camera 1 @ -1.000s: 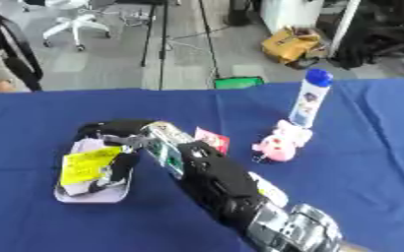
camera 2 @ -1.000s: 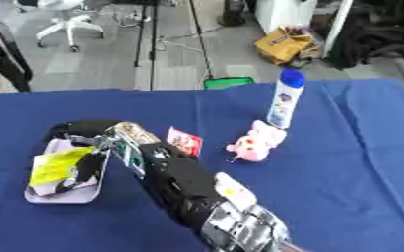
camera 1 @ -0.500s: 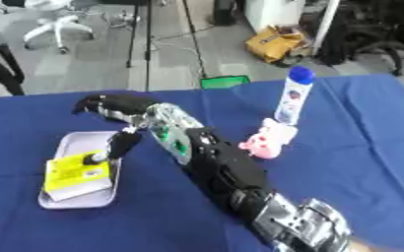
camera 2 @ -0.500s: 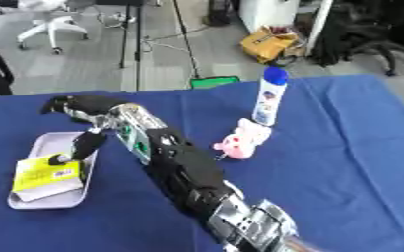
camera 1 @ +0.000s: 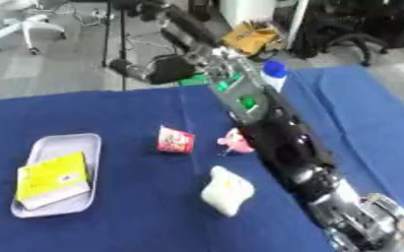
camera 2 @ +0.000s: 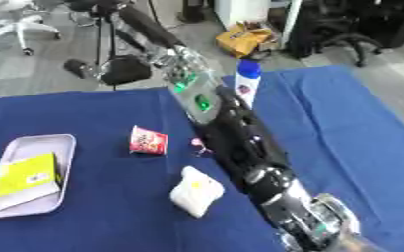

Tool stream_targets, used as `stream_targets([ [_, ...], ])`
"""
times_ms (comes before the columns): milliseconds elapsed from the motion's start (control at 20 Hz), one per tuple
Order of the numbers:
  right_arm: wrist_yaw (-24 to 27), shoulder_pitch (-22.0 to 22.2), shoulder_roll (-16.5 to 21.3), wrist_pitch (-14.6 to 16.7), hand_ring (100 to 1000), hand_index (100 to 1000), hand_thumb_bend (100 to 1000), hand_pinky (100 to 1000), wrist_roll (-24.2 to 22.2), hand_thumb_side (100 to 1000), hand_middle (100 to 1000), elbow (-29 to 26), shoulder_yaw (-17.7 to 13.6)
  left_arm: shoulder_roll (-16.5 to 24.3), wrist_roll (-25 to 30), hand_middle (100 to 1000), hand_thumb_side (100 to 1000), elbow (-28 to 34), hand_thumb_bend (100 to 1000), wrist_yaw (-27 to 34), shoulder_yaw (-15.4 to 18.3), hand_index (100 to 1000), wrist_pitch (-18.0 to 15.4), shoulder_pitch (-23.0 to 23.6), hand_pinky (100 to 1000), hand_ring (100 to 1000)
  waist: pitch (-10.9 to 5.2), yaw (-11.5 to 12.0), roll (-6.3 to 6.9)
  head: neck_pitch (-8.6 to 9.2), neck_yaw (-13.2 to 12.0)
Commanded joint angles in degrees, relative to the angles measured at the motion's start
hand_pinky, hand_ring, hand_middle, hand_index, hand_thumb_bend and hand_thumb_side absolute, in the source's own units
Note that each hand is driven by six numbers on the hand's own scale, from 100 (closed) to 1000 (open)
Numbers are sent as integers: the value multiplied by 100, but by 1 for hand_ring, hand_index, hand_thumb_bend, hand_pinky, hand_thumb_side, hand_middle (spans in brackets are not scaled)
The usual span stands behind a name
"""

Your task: Pick up objects on the table and place them in the box.

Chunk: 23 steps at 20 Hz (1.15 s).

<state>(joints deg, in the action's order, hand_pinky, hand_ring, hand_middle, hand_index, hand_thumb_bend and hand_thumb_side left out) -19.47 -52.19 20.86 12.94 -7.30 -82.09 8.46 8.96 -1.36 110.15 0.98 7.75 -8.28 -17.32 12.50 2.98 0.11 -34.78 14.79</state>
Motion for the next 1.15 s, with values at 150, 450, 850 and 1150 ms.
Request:
stream_targets([
  [150,1119,650,774,-343,887,926,436,879,284,523,851,-1203,-288,208,-104,845,785,-29,577,-84,135,854,-26,-42,722,778,64,-248,42,-35,-286],
  [450,1462,1650,1122,-484,880,927,442,867,569,515,847,-1836,-691,230,-180,852,785,-115,569,-106,186,863,-48,-55,723,789,114,-633,136,-38,-427],
  [850,1557,2308,1089,-600,873,924,443,861,688,502,842,-2232,-997,271,-215,847,784,-213,564,-182,221,861,-45,-24,722,784,103,-832,246,-69,-453],
  [1150,1659,2430,995,-650,870,920,442,858,686,502,838,-2290,-1021,267,-235,845,780,-190,549,-194,220,861,-29,-6,717,783,81,-824,256,-63,-435],
])
